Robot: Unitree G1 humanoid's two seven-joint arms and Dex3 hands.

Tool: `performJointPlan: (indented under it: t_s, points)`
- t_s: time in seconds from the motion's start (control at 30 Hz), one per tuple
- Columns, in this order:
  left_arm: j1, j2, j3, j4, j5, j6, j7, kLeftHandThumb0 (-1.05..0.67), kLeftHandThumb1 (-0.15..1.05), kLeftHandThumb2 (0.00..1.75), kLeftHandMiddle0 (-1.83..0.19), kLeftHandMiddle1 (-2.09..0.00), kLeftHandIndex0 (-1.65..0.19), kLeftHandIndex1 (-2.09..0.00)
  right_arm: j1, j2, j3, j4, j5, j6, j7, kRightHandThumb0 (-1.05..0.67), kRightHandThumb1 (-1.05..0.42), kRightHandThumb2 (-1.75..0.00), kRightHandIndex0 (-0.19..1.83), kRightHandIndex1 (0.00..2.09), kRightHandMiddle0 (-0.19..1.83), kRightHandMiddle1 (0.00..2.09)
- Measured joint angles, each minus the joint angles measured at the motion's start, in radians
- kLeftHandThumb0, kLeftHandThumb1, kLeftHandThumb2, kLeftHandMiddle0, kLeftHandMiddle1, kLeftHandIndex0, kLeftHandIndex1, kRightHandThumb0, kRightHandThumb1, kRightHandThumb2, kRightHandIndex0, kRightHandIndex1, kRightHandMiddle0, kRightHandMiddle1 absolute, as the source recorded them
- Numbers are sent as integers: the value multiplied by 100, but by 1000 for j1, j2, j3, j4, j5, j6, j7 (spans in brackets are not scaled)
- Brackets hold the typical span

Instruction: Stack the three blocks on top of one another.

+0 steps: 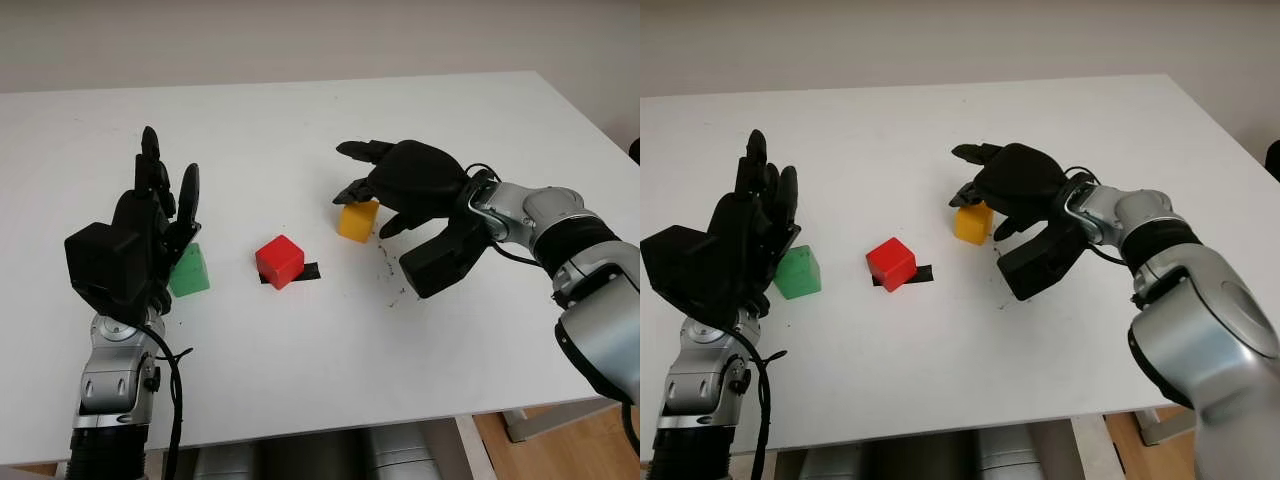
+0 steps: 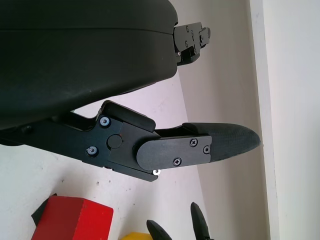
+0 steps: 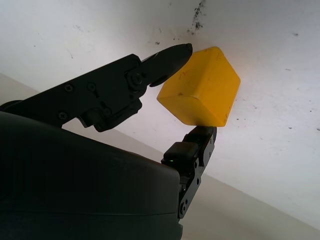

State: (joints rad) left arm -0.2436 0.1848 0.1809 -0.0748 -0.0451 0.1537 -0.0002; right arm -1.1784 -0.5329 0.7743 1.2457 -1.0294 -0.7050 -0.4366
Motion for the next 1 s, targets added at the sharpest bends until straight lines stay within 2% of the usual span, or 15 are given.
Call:
performJointPlan:
  t_s: [0.13,0.2,0.23,0.27,0.37,0.7,1.0]
  points:
    - [4,-1,0,-1,0,0,1,-78,105,51,19,0,17,-5,-1,4,13,2,-8,1,-26,-38,-87,-6,22,8,85,23]
    - [6,-1,0,-1,1,0,1,-78,105,51,19,0,17,-5,-3,6,16,4,-11,1,-41,-38,-89,-6,24,6,78,48]
    - [6,-1,0,-1,1,0,1,-78,105,51,19,0,17,-5,-4,8,16,6,-13,1,-46,-38,-90,-6,25,6,68,75]
    - [6,-1,0,-1,2,0,1,-78,105,51,19,0,17,-5,-6,10,16,8,-14,1,-48,-39,-91,-6,26,6,63,90]
    - [6,-1,-1,-1,5,0,1,-78,105,52,19,0,17,-5,-10,12,18,11,-17,1,-49,-40,-93,-6,28,6,57,109]
    - [6,-1,-2,-8,7,3,3,-77,105,53,19,0,17,-5,-12,11,23,18,-26,4,-60,-39,-91,-5,30,6,54,114]
    - [6,-4,-1,-8,2,3,2,-78,105,51,19,0,17,-5,-19,10,31,17,-32,24,-76,-38,-88,-5,35,7,64,97]
